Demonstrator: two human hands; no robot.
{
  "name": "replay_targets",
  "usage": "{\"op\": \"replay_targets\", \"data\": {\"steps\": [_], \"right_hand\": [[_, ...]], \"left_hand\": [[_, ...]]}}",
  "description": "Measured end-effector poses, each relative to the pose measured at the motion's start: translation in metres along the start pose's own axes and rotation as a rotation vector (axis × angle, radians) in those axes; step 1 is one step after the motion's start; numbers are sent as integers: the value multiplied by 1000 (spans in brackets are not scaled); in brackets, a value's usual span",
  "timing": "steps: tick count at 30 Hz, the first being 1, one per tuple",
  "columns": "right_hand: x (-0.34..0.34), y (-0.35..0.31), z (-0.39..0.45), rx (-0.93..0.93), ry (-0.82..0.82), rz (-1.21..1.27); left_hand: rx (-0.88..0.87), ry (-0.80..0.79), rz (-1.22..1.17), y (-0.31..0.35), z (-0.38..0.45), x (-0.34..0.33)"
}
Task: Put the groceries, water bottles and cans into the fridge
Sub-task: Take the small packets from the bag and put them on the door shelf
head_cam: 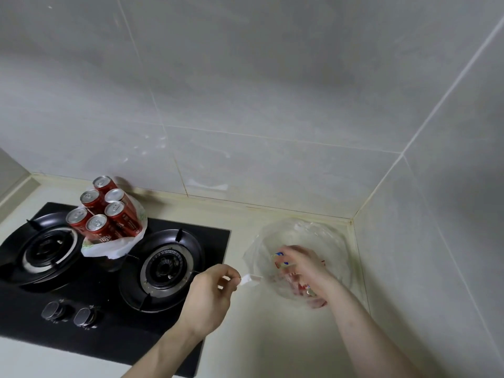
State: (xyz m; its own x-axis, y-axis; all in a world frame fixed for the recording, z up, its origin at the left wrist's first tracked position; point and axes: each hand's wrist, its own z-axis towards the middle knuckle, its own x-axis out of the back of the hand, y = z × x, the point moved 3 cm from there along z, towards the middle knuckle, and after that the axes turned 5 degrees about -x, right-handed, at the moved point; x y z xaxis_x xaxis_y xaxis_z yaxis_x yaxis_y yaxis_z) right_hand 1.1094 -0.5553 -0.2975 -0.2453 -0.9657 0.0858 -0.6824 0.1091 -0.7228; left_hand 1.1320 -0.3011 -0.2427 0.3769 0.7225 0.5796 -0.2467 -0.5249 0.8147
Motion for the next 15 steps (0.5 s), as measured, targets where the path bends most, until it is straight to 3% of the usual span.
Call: {"op": "replay_targets", "data": {"steps": [2, 3, 9, 15], "right_hand": [[9, 10, 31, 43, 303, -289], [8, 16, 42, 43, 350, -415], [-11, 31, 83, 66, 404, -799], [-16, 45, 104, 21, 474, -781]], "left_hand": [[34, 19, -15, 0, -1, 2], [45, 25, -11, 0, -1, 3], [77, 62, -14, 2, -4, 13], [63, 72, -16, 2, -5, 25]]}}
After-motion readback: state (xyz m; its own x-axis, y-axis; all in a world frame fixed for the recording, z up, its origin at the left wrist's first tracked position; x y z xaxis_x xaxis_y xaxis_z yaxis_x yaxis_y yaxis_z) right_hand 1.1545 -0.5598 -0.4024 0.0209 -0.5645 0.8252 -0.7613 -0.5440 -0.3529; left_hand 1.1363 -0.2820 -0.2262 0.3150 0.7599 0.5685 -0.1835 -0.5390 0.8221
